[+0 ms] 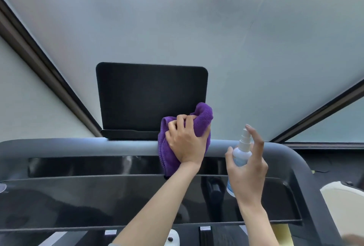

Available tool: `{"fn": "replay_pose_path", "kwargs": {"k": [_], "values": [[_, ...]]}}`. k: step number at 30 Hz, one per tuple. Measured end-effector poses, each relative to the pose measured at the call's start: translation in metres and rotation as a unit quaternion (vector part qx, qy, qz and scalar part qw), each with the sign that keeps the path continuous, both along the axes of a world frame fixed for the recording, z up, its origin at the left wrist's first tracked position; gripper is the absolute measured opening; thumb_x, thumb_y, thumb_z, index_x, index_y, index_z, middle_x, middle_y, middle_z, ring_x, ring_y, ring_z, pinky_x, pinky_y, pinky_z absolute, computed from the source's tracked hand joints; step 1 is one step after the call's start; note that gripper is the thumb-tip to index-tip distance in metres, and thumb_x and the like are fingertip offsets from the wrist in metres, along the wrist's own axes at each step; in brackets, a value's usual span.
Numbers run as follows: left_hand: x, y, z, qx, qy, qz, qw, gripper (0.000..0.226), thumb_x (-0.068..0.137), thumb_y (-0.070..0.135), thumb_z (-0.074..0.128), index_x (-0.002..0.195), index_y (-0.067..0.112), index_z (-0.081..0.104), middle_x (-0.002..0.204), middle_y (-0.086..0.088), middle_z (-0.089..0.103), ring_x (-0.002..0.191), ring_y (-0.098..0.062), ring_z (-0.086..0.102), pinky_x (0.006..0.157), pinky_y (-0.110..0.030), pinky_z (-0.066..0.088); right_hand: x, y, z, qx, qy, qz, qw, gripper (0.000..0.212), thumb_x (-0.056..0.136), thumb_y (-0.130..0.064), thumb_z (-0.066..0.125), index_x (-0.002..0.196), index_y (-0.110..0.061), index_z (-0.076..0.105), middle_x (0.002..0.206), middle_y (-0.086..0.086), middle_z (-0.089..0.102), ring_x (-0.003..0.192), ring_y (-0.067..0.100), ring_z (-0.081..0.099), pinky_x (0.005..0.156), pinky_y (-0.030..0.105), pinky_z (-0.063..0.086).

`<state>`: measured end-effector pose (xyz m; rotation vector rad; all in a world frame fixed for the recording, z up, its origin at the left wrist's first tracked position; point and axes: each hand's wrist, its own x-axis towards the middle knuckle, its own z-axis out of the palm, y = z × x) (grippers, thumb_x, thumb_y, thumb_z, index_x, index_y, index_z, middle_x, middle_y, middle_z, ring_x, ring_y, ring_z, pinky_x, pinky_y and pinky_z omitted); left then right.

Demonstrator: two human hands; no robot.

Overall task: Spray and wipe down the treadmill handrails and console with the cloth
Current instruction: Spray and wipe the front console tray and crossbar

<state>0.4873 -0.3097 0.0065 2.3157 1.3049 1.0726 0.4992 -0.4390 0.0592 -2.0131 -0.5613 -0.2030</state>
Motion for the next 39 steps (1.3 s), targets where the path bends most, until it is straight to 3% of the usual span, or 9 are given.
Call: {"fn": "replay_pose_path", "kwargs": {"k": [4,8,12,16,20,23,27,31,39], "values": [[0.005,-0.008,0.005,0.011,0.012,-0.053,0.998,0.039,0.073,0.056,0.07,0.095,0.024,0.068,0.094,0.004,0.063,0.085,-0.022,0.056,0.071,-0.037,0.044,0.007,-0.01,-0.001,-0.006,0.006,-0.005,1.0,0.068,0.08,0.0,0.068,0.13,-0.035,0.038,0.102,-0.008,0.062,0.071,0.021,0.061,0.072,0.03,0.05],[-0.015,0.007,0.014,0.015,-0.037,-0.141,0.989,0.035,0.075,0.046,0.075,0.099,0.021,0.069,0.095,0.002,0.06,0.086,-0.02,0.051,0.073,-0.035,0.047,0.009,-0.011,0.003,-0.001,0.011,-0.009,1.0,0.066,0.081,-0.001,0.067,0.13,-0.034,0.038,0.097,-0.006,0.062,0.07,0.021,0.06,0.071,0.035,0.053],[-0.049,0.053,0.018,0.074,-0.027,-0.055,0.995,0.038,0.076,0.048,0.073,0.099,0.018,0.069,0.098,-0.001,0.059,0.088,-0.024,0.049,0.072,-0.037,0.044,0.008,-0.003,0.008,0.001,-0.008,0.0,1.0,0.066,0.081,0.001,0.067,0.131,-0.031,0.038,0.098,-0.011,0.059,0.067,0.021,0.059,0.069,0.037,0.054],[-0.047,0.057,0.011,0.038,0.038,-0.022,0.998,0.046,0.075,0.055,0.07,0.104,0.02,0.066,0.105,-0.006,0.058,0.089,-0.031,0.05,0.067,-0.04,0.042,-0.002,0.008,0.008,0.001,-0.011,-0.005,1.0,0.068,0.081,0.0,0.068,0.131,-0.032,0.037,0.097,-0.012,0.058,0.067,0.021,0.061,0.069,0.038,0.056],[-0.034,0.037,0.011,0.069,0.097,-0.127,0.985,0.036,0.076,0.052,0.068,0.1,0.025,0.068,0.103,-0.001,0.062,0.089,-0.028,0.055,0.067,-0.039,0.042,-0.015,0.01,0.008,-0.003,-0.009,-0.03,1.0,0.067,0.082,-0.003,0.068,0.131,-0.035,0.036,0.101,-0.002,0.064,0.073,0.023,0.062,0.07,0.039,0.056],[-0.032,0.038,0.024,0.012,0.092,-0.187,0.978,0.036,0.08,0.05,0.067,0.102,0.022,0.068,0.104,-0.002,0.062,0.094,-0.029,0.054,0.073,-0.041,0.043,-0.034,0.005,0.012,-0.022,0.005,-0.051,0.998,0.067,0.083,-0.003,0.066,0.132,-0.035,0.034,0.099,-0.004,0.06,0.077,0.022,0.062,0.071,0.036,0.055],[-0.022,0.039,0.055,-0.073,0.022,-0.297,0.952,0.04,0.083,0.052,0.064,0.105,0.019,0.067,0.1,-0.002,0.058,0.093,-0.027,0.049,0.077,-0.044,0.045,-0.043,-0.006,0.015,-0.035,0.047,-0.138,0.989,0.064,0.083,-0.008,0.063,0.134,-0.035,0.035,0.096,-0.003,0.063,0.076,0.02,0.058,0.07,0.028,0.047],[-0.012,0.007,0.073,-0.131,0.011,-0.405,0.905,0.037,0.082,0.054,0.064,0.103,0.024,0.066,0.102,0.004,0.057,0.094,-0.02,0.047,0.082,-0.041,0.046,-0.046,-0.034,0.023,-0.071,0.016,-0.244,0.967,0.064,0.082,-0.009,0.064,0.136,-0.029,0.037,0.092,-0.002,0.059,0.075,0.026,0.057,0.065,0.028,0.041],[-0.006,-0.065,0.067,-0.191,0.005,-0.502,0.843,0.036,0.08,0.058,0.062,0.097,0.027,0.064,0.095,0.004,0.058,0.091,-0.022,0.055,0.077,-0.035,0.046,-0.053,-0.133,0.03,-0.144,-0.017,-0.404,0.903,0.062,0.079,-0.011,0.063,0.133,-0.028,0.038,0.087,0.008,0.065,0.072,0.037,0.058,0.058,0.03,0.034]]}}
